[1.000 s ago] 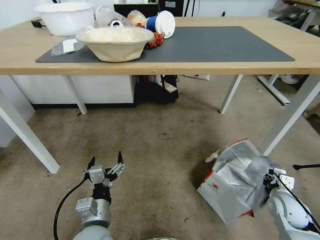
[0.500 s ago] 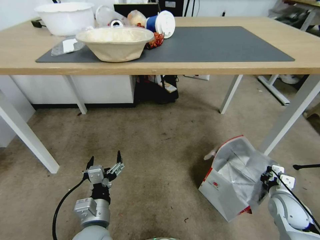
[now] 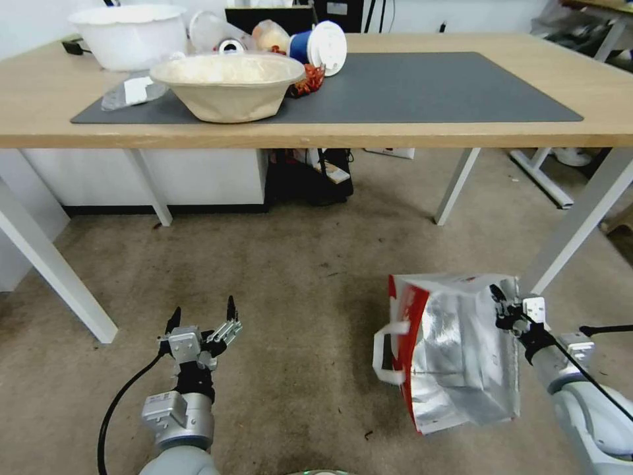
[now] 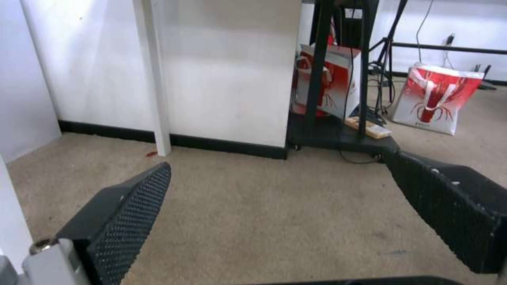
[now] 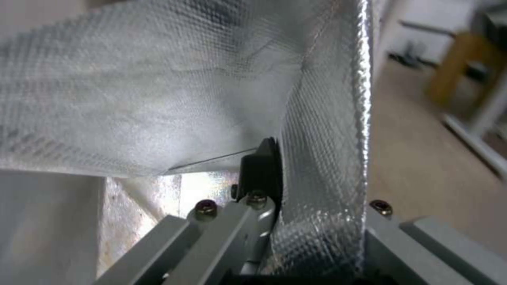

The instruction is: Pick up the food delivery bag from the floor and place it on the table.

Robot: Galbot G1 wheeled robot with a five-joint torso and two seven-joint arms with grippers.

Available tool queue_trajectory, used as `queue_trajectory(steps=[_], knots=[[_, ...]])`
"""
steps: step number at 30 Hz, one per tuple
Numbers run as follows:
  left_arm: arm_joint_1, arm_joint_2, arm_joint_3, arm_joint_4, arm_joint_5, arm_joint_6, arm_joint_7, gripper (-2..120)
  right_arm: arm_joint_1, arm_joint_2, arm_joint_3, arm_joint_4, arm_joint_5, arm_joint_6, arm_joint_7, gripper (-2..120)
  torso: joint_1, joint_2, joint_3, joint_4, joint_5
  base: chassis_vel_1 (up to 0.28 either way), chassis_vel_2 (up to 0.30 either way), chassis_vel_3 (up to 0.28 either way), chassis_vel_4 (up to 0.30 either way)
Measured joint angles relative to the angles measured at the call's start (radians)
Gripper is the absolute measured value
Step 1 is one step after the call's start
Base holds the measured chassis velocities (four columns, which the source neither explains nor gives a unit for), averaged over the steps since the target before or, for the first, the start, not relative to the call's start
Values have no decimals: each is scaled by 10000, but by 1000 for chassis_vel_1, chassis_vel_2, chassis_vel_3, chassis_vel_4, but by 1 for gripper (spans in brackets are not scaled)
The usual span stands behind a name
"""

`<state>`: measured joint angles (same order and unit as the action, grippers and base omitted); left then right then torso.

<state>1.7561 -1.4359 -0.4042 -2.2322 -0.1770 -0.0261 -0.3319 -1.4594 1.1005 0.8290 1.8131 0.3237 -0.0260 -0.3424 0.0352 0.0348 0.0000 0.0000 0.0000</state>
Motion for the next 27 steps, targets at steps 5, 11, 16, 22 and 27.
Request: queue_trajectory(steps=[5, 11, 16, 22, 27], knots=[[17, -4, -69, -53, 135, -2, 26, 100, 121, -776, -79, 315, 656, 524, -1394, 0, 0, 0, 0, 0, 1, 0, 0, 0, 0], [2, -53, -81, -64, 132, -1, 36, 100, 309, -1566, -203, 562, 1292, 870, -3022, 0, -1, 0, 0, 0, 0, 0, 0, 0, 0], [-19, -105, -33, -106, 116, 131, -65, 100, 598, -2250, -292, 563, 1975, 1187, -4595, 0, 0, 0, 0, -1, 0, 0, 0, 0, 0], [-44, -126, -40, -154, 104, 263, -69, 100, 828, -2738, -384, 358, 3165, 1384, -6588, 0, 0, 0, 0, -1, 2, 0, 0, 0, 0], [-62, -95, -85, -155, 20, 275, -30, 100, 936, -3164, -412, 192, 4379, 1191, -8342, 0, 0, 0, 0, 0, -1, 0, 0, 0, 0]])
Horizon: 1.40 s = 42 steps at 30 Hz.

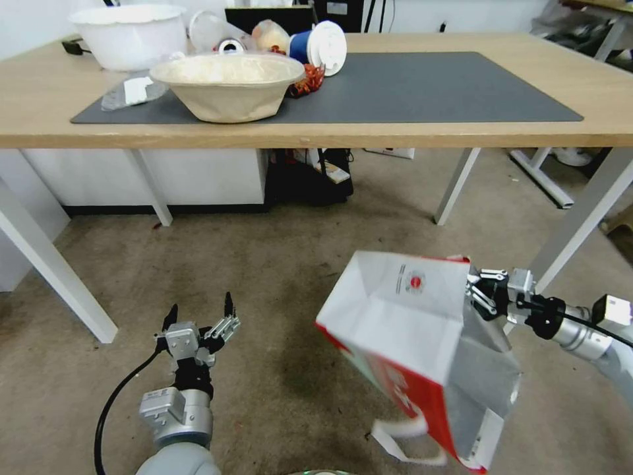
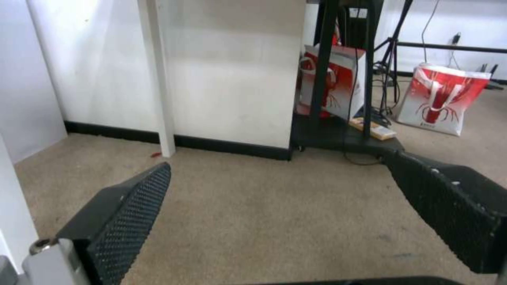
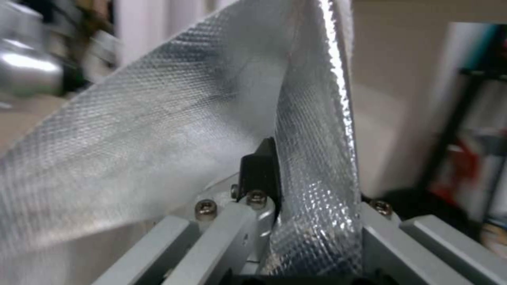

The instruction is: Pick up the food delivery bag from the floor and place it on the table.

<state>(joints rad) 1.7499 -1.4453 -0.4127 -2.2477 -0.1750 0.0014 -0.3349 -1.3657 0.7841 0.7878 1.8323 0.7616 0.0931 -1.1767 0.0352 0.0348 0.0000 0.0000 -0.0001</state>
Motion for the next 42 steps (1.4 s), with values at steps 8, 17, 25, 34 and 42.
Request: queue_trajectory(steps=[8, 17, 25, 34, 42], knots=[[23, 12, -44, -150, -92, 132, -15, 100, -121, -21, 115, -4, 956, -937, -1579, 0, 0, 0, -1, -1, 1, 0, 0, 0, 0], [125, -56, -122, -222, -49, 32, -2, 100, -163, 155, 96, -4, 1237, -1273, -2196, 0, 0, 0, -1, 0, 1, 0, 0, 0, 0], [173, -103, -168, -248, -10, -138, -9, 100, -169, 196, 149, -67, 1283, -1410, -2532, 0, 0, 0, 0, 0, 0, 0, 0, 0, 0], [253, -92, -193, -425, -19, -337, -16, 100, -357, 537, 151, 211, 1159, -1444, -2608, 0, 0, 0, 0, 0, 0, 0, 0, 0, 0], [266, -21, -215, -552, -169, -470, 78, 100, -597, 675, 152, 569, 998, -1392, -2586, 0, 2, 23, 1, -2, 1, 0, 0, 0, 0]])
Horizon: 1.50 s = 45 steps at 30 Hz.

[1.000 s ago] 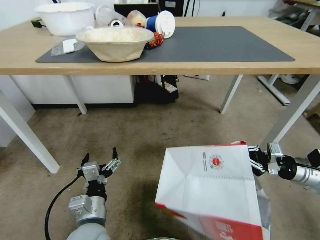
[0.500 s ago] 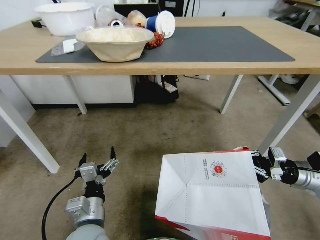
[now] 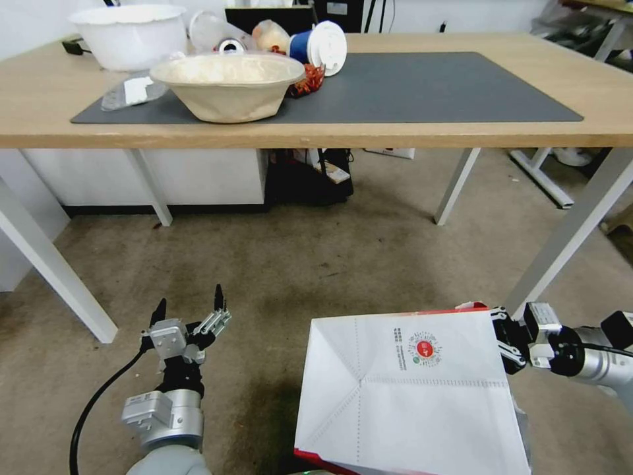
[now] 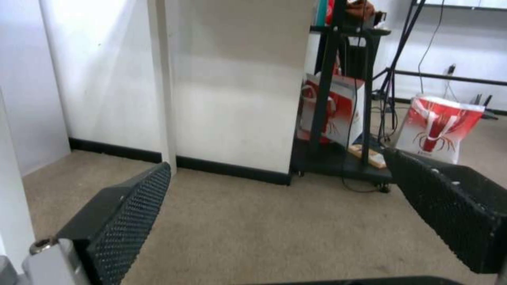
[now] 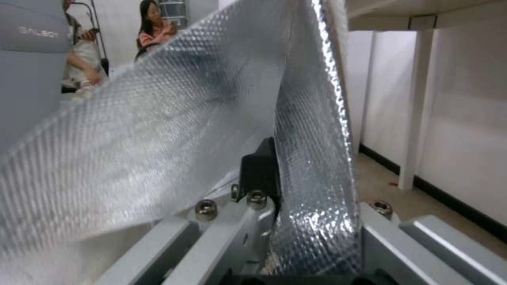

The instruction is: Pick up the food delivery bag from the floor and place it on the table.

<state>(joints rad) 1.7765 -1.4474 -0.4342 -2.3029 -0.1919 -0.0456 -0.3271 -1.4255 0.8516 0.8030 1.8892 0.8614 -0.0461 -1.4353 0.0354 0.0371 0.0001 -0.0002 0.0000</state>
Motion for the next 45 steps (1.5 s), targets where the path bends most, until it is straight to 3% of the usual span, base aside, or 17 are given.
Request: queue_trajectory(steps=[45], knots=[[151, -6, -89, -375, 128, 136, 83, 100, -111, 103, -22, 416, 105, -170, -129, 0, 247, 1816, 1579, 1, 0, 0, 0, 0, 0]])
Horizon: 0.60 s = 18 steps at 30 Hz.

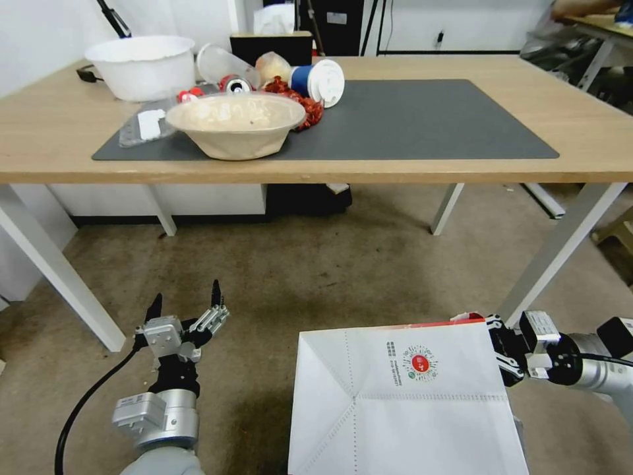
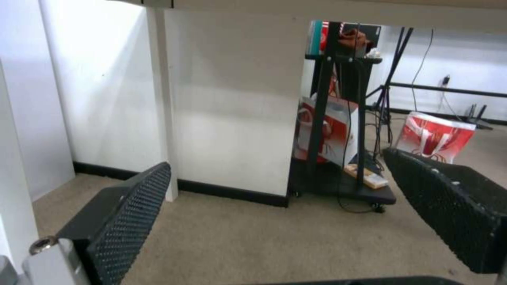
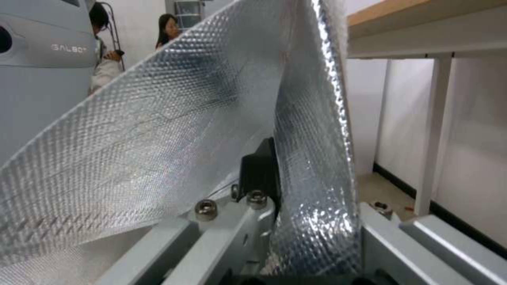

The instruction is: Pick up the food delivery bag from the floor and place it on the table.

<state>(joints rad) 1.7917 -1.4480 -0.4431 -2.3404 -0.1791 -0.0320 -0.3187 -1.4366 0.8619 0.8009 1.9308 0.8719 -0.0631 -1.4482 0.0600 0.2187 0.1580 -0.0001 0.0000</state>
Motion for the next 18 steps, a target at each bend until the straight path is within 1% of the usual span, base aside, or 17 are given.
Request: queue_trajectory(steps=[6, 10, 15, 18], knots=[[-1, 0, 7, 0, 14, 1, -3, 100, -4, -1, 25, 22, 10, -1, 3, 0, 70, 216, 148, 0, 1, 0, 0, 0, 0], [-3, -2, 10, -3, 14, 1, -6, 100, -10, 17, 30, 40, 15, -10, 5, 0, 124, 414, 292, 0, 0, 0, 0, 0, 0], [-3, 21, 3, -5, -8, 1, -5, 100, -11, 20, 31, 51, 15, -17, 8, 0, 153, 559, 409, 0, 0, 0, 0, 0, 0], [0, 33, -8, -10, -15, 0, -2, 100, -13, 33, 36, 78, 16, -23, 18, 0, 210, 729, 526, 0, 0, 0, 0, 0, 0]])
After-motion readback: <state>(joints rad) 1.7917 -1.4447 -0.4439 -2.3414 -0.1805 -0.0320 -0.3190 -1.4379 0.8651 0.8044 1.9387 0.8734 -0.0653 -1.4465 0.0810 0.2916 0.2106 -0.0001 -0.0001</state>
